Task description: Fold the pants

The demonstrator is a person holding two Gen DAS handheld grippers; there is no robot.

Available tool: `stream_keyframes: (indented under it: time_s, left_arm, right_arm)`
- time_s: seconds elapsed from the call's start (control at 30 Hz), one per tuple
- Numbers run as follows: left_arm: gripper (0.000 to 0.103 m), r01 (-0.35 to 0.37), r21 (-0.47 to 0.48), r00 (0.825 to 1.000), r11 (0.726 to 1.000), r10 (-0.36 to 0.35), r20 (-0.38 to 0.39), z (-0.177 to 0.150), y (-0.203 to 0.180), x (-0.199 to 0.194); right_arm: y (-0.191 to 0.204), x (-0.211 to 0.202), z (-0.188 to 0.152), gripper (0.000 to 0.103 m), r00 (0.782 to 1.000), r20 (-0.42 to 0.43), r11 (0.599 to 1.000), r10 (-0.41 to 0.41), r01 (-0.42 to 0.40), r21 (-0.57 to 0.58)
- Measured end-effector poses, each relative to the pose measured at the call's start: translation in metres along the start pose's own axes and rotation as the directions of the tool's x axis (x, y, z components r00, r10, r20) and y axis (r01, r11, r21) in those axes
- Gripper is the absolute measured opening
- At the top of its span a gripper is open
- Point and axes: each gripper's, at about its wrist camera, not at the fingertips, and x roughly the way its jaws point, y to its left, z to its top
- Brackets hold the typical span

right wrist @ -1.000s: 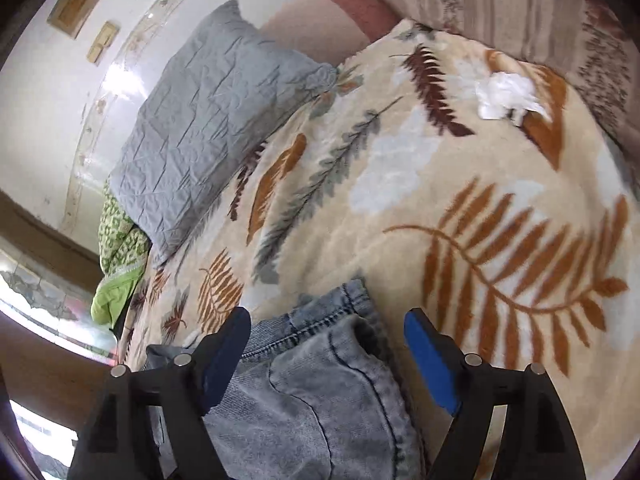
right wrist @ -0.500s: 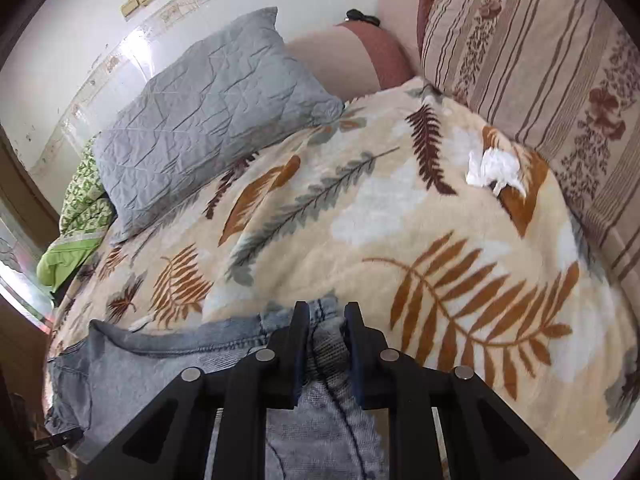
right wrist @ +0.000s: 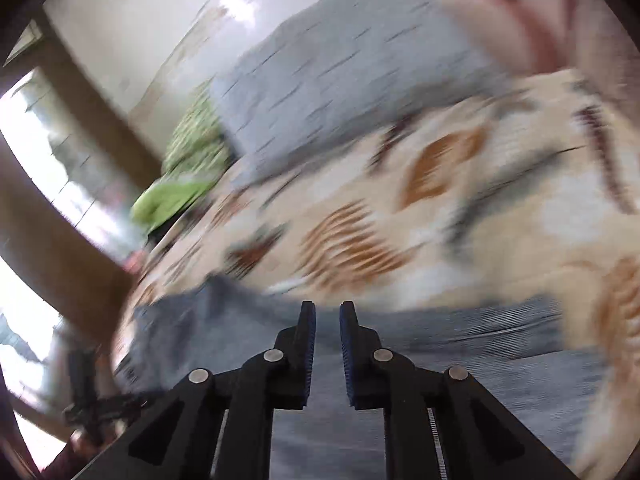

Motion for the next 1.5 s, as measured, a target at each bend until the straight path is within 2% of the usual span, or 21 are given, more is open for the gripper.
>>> stream_keyframes:
  time_s: [0.07,0.13,0.17,0.23,0.3,0.33,0.37,0.43,0.53,0.7,0.9,0.93,1.03,1.07,1.1,1.17,1.27,1.3,1.37,1.43,1.5]
  left_arm:
    - [0.038,-0.009,0.031,1.0,0.999,0.009,0.002,-0.003,-0.005,-0.004]
    - [0.039,-0.028,0.07,1.0,0.997,0.027,0.008,-0.006,-0.01,-0.009]
    - [0.039,-0.039,0.088,0.999,0.995,0.038,0.011,-0.007,-0.011,-0.01]
    - [0.039,-0.057,0.121,0.998,0.991,0.056,0.016,-0.01,-0.014,-0.014]
    - [0.04,-0.092,0.159,0.996,0.983,0.089,0.028,-0.012,-0.018,-0.017]
    - [0.04,-0.116,0.182,0.993,0.976,0.111,0.04,-0.014,-0.02,-0.018]
    - [0.042,-0.148,0.208,0.989,0.967,0.139,0.057,-0.016,-0.022,-0.02]
    - [0.047,-0.188,0.243,0.982,0.952,0.173,0.081,-0.018,-0.024,-0.02]
    - [0.047,-0.207,0.272,0.978,0.94,0.191,0.084,-0.02,-0.021,-0.016]
    - [0.052,-0.223,0.321,0.974,0.921,0.199,0.107,-0.02,-0.023,-0.01]
    - [0.054,-0.22,0.323,0.975,0.92,0.197,0.104,-0.014,-0.021,-0.003]
    - [0.054,-0.217,0.32,0.976,0.922,0.194,0.102,-0.013,-0.02,-0.002]
    - [0.054,-0.216,0.317,0.976,0.924,0.192,0.103,-0.014,-0.019,-0.003]
    - [0.054,-0.217,0.317,0.976,0.923,0.193,0.104,-0.014,-0.019,-0.002]
    - [0.055,-0.218,0.317,0.975,0.923,0.194,0.105,-0.014,-0.018,-0.002]
    - [0.055,-0.221,0.319,0.975,0.921,0.197,0.106,-0.014,-0.019,-0.001]
    - [0.055,-0.223,0.31,0.974,0.924,0.199,0.105,-0.013,-0.019,-0.001]
    - [0.056,-0.223,0.303,0.974,0.926,0.2,0.106,-0.013,-0.018,-0.002]
    - [0.055,-0.223,0.29,0.974,0.93,0.201,0.107,-0.011,-0.016,-0.003]
    - [0.055,-0.228,0.281,0.973,0.932,0.203,0.114,-0.01,-0.015,-0.002]
    - [0.055,-0.254,0.284,0.965,0.925,0.222,0.142,-0.007,-0.013,0.001]
  right_arm:
    - [0.024,0.03,-0.002,0.014,0.993,-0.083,0.996,0.086,-0.087,-0.01]
    - [0.045,0.058,-0.002,0.014,0.972,-0.156,0.984,0.178,-0.179,0.003]
    - [0.055,0.07,-0.003,0.014,0.963,-0.175,0.979,0.203,-0.205,0.007]
    - [0.077,0.093,-0.002,0.017,0.965,-0.192,0.982,0.181,-0.189,-0.025]
    - [0.093,0.113,0.002,0.027,0.969,-0.202,0.984,0.142,-0.16,-0.077]
    - [0.098,0.124,0.004,0.035,0.966,-0.219,0.984,0.137,-0.158,-0.082]
    - [0.102,0.135,0.006,0.051,0.961,-0.236,0.983,0.145,-0.168,-0.078]
    - [0.107,0.154,0.013,0.063,0.955,-0.26,0.983,0.146,-0.169,-0.068]
    - [0.109,0.175,0.021,0.063,0.946,-0.292,0.984,0.14,-0.165,-0.064]
    - [0.093,0.201,0.024,0.063,0.914,-0.382,0.984,0.14,-0.172,-0.05]
    - [0.089,0.22,0.027,0.061,0.875,-0.43,0.966,0.222,-0.257,-0.024]
    - [0.09,0.223,0.026,0.057,0.859,-0.449,0.959,0.246,-0.282,-0.014]
    - [0.095,0.226,0.023,0.025,0.835,-0.488,0.952,0.255,-0.304,-0.023]
    - [0.098,0.227,0.019,0.023,0.818,-0.51,0.948,0.265,-0.317,-0.015]
    - [0.103,0.226,0.015,0.021,0.819,-0.517,0.949,0.249,-0.313,-0.039]
    - [0.116,0.221,0.008,0.015,0.84,-0.511,0.952,0.184,-0.282,-0.12]
    - [0.137,0.208,0.002,0.006,0.905,-0.425,0.942,0.003,-0.145,-0.304]
    - [0.146,0.205,0.0,0.005,0.923,-0.377,0.922,-0.079,-0.076,-0.38]
    - [0.163,0.202,-0.006,0.003,0.935,-0.288,0.866,-0.206,0.038,-0.498]
    - [0.178,0.202,-0.012,0.003,0.93,-0.185,0.779,-0.318,0.145,-0.61]
    - [0.185,0.206,-0.017,0.002,0.913,-0.103,0.702,-0.395,0.228,-0.674]
